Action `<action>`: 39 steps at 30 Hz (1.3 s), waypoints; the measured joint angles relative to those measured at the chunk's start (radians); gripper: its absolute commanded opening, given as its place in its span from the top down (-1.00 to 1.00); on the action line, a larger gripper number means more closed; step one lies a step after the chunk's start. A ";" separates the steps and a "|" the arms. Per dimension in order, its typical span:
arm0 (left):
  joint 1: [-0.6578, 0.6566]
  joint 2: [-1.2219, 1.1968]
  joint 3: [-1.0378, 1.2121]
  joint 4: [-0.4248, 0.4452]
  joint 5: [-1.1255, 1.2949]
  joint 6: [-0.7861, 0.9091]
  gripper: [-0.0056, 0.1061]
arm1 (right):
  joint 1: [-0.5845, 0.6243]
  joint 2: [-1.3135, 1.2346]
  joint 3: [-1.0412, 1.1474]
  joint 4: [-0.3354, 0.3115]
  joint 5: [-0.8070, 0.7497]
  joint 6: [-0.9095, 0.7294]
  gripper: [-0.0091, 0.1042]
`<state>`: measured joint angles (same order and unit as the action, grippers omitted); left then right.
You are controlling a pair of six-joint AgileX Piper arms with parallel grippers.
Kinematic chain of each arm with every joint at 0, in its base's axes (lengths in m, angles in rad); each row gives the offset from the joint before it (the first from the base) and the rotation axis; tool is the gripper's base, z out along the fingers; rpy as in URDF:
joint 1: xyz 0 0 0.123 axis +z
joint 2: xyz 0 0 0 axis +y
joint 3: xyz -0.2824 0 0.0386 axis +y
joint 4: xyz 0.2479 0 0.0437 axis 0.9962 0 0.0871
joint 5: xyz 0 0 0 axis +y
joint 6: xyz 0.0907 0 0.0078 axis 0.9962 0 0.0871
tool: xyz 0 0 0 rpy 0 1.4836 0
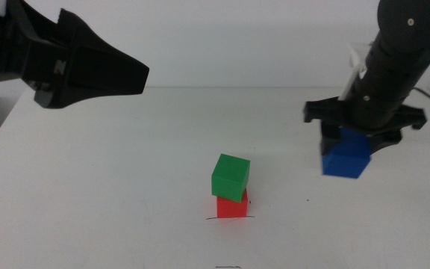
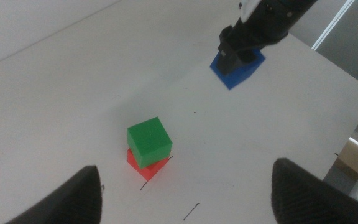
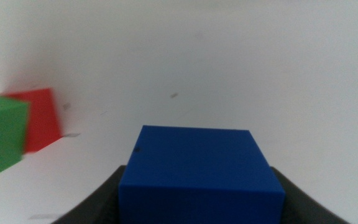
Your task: Stack red cubes first, then green, then blue cubes in a specific spot.
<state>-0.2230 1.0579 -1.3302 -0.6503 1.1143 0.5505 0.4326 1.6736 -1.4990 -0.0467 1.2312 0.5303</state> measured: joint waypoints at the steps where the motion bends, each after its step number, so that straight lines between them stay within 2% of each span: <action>1: 0.000 0.000 0.000 0.000 0.000 0.000 -0.77 | 0.010 -0.001 0.001 0.018 0.001 0.004 0.86; 3: 0.000 0.000 0.000 0.000 0.000 0.000 -0.77 | 0.059 -0.001 0.001 0.029 0.001 0.026 0.86; 11: 0.000 0.000 0.000 0.000 0.000 0.000 -0.77 | 0.191 0.063 -0.195 -0.033 0.008 0.144 0.86; 18: 0.000 0.000 0.000 0.000 0.000 0.000 -0.77 | 0.262 0.224 -0.360 -0.008 0.008 0.172 0.86; 26: 0.000 0.000 0.000 0.000 0.000 0.000 -0.77 | 0.282 0.309 -0.416 0.007 0.009 0.179 0.86; 39: 0.000 0.000 0.000 0.000 0.000 0.000 -0.77 | 0.282 0.342 -0.418 -0.010 0.009 0.179 0.86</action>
<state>-0.2230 1.0579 -1.3302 -0.6503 1.1143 0.5505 0.7148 2.0158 -1.9175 -0.0568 1.2399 0.7090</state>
